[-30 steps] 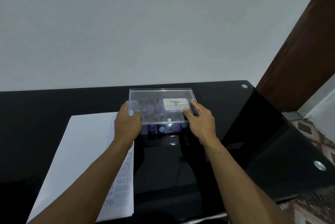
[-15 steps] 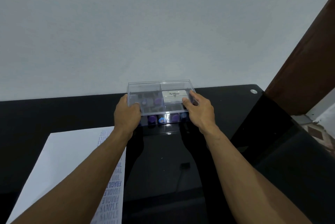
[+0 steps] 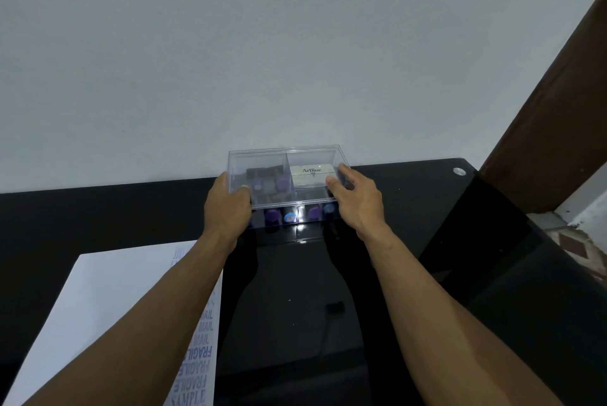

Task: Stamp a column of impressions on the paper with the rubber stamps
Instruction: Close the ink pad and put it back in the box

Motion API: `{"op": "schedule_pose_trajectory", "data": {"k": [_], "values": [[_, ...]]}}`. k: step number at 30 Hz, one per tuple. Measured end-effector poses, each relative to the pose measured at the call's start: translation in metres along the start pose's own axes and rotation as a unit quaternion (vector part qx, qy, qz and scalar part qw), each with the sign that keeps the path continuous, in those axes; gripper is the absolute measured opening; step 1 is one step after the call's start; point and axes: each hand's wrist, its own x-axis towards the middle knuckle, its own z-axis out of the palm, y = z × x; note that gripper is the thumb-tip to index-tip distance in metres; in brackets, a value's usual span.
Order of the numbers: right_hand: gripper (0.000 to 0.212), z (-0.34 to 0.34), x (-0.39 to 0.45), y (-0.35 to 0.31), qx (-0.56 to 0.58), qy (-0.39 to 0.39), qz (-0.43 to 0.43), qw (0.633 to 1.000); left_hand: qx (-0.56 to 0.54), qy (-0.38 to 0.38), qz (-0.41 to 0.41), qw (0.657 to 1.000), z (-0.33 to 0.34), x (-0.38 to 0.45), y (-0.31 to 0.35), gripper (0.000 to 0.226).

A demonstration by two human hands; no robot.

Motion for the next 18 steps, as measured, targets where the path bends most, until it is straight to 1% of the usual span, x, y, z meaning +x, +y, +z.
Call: {"op": "schedule_pose_trajectory", "data": {"k": [10,12,14,16,18], "values": [[0.056,0.001,0.007,-0.001,-0.015,-0.008,0.004,1.0,0.015,-0.008,-0.002,1.0,0.001,0.004,0.006,0.028],[0.057,-0.001,0.004,-0.002,-0.021,-0.009,-0.003,1.0,0.022,-0.008,0.002,1.0,-0.001,0.002,0.008,0.021],[0.059,-0.003,-0.002,-0.005,-0.025,0.001,-0.018,1.0,0.031,-0.004,0.011,0.999,-0.005,-0.002,0.007,0.005],[0.064,-0.005,-0.012,-0.009,-0.038,0.013,-0.039,0.998,0.056,-0.015,0.034,0.998,-0.015,-0.013,0.008,0.013],[0.069,-0.008,-0.025,-0.015,-0.068,0.015,-0.045,0.997,0.092,-0.031,0.057,0.994,-0.028,-0.028,0.01,0.043]]}}
